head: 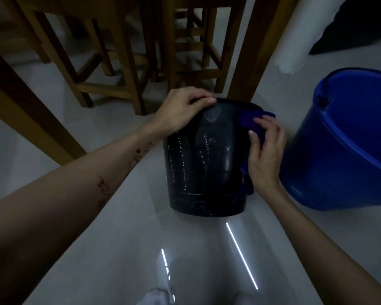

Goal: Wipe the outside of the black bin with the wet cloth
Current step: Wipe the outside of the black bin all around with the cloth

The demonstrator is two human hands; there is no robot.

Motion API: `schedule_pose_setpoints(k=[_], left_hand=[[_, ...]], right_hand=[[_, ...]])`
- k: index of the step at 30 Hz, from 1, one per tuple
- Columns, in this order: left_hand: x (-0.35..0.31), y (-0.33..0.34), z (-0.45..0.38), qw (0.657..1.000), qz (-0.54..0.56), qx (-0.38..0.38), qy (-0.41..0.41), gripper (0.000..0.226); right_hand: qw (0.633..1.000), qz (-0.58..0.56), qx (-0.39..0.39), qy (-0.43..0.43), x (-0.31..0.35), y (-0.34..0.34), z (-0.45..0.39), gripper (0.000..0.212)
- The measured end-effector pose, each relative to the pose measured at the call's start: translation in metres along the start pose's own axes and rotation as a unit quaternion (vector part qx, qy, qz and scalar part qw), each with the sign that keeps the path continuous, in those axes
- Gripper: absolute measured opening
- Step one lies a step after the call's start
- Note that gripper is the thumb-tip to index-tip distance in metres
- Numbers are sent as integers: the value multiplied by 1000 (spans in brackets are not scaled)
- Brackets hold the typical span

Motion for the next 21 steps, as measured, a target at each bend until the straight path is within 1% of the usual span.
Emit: schedule_pose_setpoints(k=[3, 5, 6, 9, 11, 13, 15, 18, 19, 21], left_hand=[[2, 3, -4, 1000, 6, 12, -15, 30], [5, 5, -6, 999, 9, 19, -29, 31], [5, 6, -7, 999, 10, 20, -34, 31], [3, 8, -10, 999, 18, 11, -43, 30], [0, 10, -10, 998, 24, 23, -47, 29], [-3, 11, -9, 998, 23, 39, -47, 30], [-6, 12, -9, 998, 20, 48, -47, 31], [-10, 14, -11, 998, -1, 48, -40, 31], [-14, 16, -12, 998, -17, 44, -30, 31], [-24, 18, -15, 998, -48, 40, -7, 36]], right_hand=[[1000, 0, 9, -23, 7, 15, 4, 32], [997, 11, 13, -75, 19, 18, 11, 31], [993, 16, 22, -118, 27, 21, 16, 29], [957, 15, 74, -279, 48, 30, 48, 24], [931, 12, 122, -344, 47, 31, 78, 29], [910, 14, 156, -384, 36, 21, 111, 41], [895, 18, 190, -403, 24, 8, 141, 50], [890, 34, 232, -391, 11, -4, 161, 61], [895, 34, 226, -382, 10, -7, 156, 59], [917, 26, 187, -352, 14, -13, 134, 41]])
Point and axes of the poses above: each hand's wrist, its own z-axis away from the middle knuckle, its own y-axis out of the palm, x = y × z, the point moved 6 cm from there along -z, towards the middle knuckle, and after that the axes turned 11 degrees about -x, right-handed, at the moved point
